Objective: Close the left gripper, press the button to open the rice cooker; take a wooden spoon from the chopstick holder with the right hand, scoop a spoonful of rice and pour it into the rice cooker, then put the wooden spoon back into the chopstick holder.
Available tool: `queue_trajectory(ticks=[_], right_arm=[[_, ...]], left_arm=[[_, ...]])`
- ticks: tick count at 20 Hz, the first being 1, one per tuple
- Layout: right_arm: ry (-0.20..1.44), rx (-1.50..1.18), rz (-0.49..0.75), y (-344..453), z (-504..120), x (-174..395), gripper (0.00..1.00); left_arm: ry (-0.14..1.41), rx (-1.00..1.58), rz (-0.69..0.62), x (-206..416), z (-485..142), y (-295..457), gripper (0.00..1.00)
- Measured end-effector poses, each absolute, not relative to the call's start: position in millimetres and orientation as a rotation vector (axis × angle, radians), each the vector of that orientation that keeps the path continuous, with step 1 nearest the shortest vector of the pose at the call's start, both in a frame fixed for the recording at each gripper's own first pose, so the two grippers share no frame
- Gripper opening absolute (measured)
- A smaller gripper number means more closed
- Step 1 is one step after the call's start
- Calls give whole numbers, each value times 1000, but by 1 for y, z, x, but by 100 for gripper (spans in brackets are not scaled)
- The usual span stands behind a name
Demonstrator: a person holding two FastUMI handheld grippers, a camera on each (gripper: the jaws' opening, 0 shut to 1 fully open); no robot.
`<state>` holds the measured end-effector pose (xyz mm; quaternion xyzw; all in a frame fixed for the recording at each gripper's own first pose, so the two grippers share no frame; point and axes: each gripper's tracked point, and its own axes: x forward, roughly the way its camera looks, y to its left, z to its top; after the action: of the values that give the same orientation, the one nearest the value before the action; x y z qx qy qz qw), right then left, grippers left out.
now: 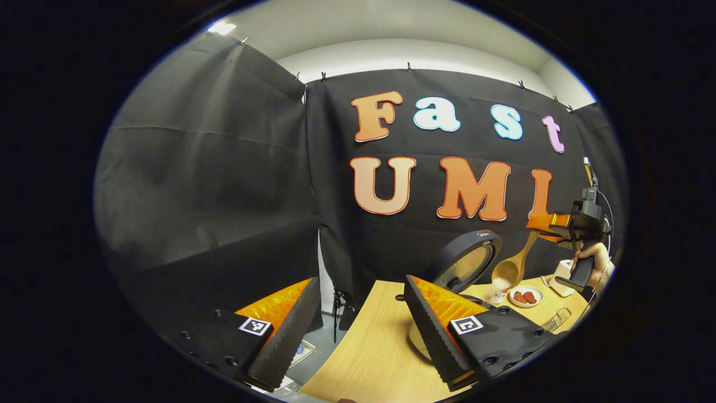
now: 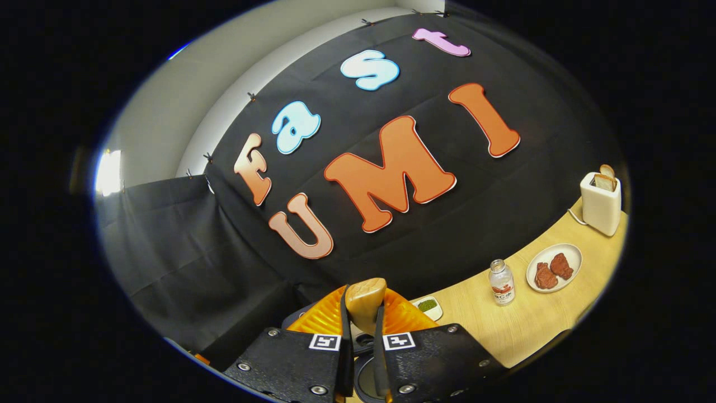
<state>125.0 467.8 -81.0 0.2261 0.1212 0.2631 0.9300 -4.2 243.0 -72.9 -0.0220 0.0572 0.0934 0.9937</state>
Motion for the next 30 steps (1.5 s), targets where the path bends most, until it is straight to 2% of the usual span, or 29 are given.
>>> queue_trajectory(ticks=[19,25,30], right_arm=[[131,10,696,516,-101,93,13],[169,40,694,505,-113,91,13],[177,106,650,470,-97,103,13]], left_arm=[[143,-49,175,3,-85,240,97],[151,-40,179,3,-88,238,97],[141,-45,177,6,-83,230,97]])
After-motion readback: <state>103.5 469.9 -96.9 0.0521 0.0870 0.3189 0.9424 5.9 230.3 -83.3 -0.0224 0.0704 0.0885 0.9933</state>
